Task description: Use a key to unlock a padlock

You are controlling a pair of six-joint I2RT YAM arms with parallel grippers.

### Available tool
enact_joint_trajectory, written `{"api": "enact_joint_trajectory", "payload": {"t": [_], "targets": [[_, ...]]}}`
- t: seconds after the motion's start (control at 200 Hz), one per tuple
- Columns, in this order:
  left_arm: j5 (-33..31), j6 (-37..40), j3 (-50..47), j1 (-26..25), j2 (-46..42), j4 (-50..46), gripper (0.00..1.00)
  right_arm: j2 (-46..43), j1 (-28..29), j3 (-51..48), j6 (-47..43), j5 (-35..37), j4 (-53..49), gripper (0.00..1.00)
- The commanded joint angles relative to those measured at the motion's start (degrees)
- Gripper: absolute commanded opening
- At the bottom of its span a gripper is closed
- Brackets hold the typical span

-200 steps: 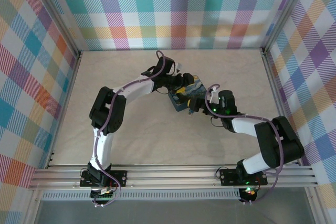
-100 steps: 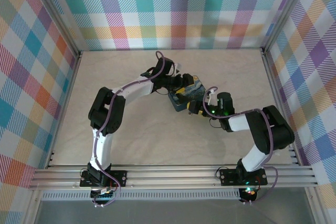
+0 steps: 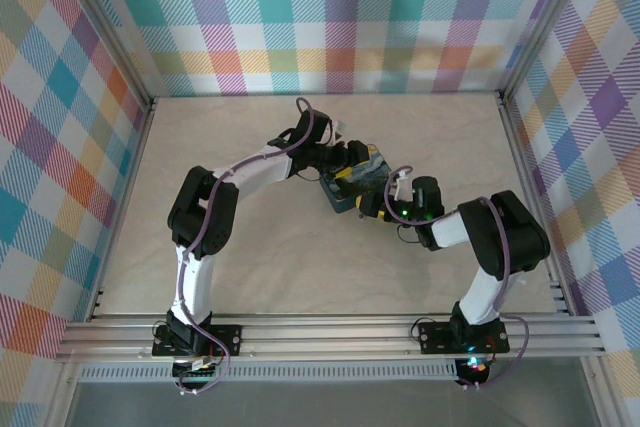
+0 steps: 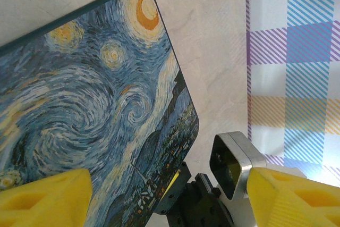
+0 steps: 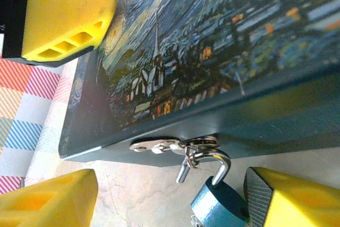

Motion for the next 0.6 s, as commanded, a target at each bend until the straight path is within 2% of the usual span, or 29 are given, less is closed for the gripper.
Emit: {"api": "enact_joint_trajectory", "payload": {"t": [0.0, 0.28, 0.6], "targets": [[-1.6, 0.6, -2.4, 0.4, -0.5, -6.4, 0.77, 1.2, -0.1, 1.8, 0.2, -2.3, 3.0, 0.70], [-1.7, 0.6, -2.4, 0.3, -0.7, -6.4, 0.77, 2.9, -0.1, 2.6, 0.7, -4.1, 3.9, 0.65], [-1.8, 0.6, -2.6, 0.4, -1.0, -6.5, 0.77, 3.6, -0.1, 0.7, 1.7, -5.4, 8.3, 0.54]]}}
